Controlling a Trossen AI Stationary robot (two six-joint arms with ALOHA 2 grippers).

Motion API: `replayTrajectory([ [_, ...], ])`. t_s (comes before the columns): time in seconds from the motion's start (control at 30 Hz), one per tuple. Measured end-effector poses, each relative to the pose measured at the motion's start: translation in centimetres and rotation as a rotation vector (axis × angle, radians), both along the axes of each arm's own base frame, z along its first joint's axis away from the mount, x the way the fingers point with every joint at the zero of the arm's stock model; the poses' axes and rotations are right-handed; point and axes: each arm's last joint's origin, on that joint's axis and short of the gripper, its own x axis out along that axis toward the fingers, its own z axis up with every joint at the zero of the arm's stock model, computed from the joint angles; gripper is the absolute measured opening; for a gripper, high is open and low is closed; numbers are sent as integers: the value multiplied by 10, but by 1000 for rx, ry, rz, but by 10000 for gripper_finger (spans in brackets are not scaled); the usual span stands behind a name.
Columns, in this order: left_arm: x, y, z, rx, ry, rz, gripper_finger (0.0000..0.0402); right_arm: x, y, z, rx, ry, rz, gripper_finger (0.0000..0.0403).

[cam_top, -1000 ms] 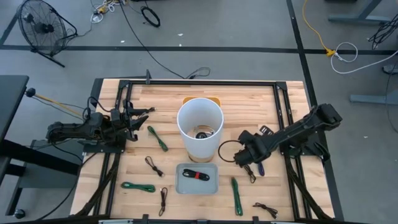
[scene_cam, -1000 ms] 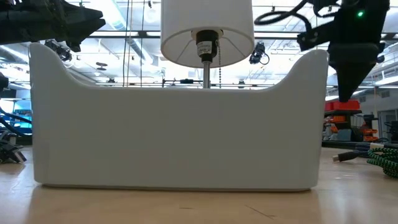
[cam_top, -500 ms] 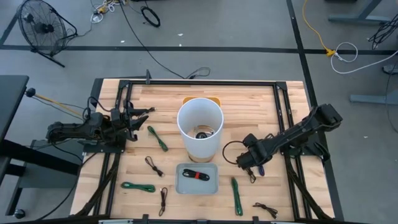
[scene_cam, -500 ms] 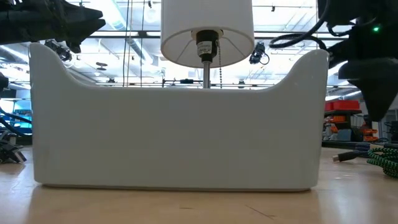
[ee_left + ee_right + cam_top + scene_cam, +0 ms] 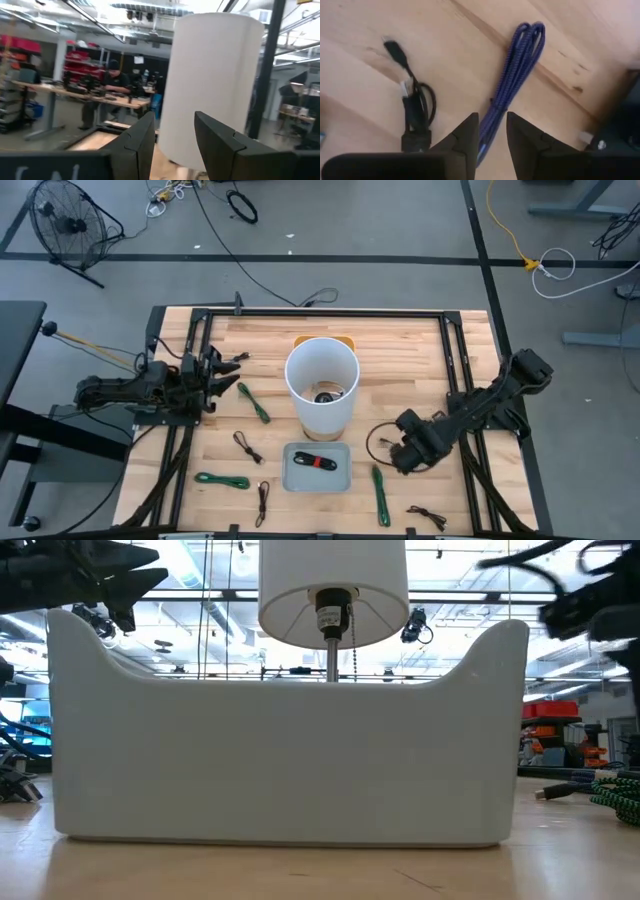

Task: Pick & Place USB Port
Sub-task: Put the purple charger cable into the yellow bin

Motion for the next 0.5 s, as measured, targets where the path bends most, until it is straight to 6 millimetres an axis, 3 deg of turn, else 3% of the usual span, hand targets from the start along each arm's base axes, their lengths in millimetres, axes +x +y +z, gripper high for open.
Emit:
replayTrajectory([
  [0.17,1,-1,-2,2,16,-19,144,-9,11,-2,-20,-44,-18,100],
  [0.4,1,-1,-1,2,15,-18,144,-28,17,-35,39,-67,-75,100],
  [0.5,1,0,-1,2,14,-15,144,-28,20,-38,69,-78,-82,100],
])
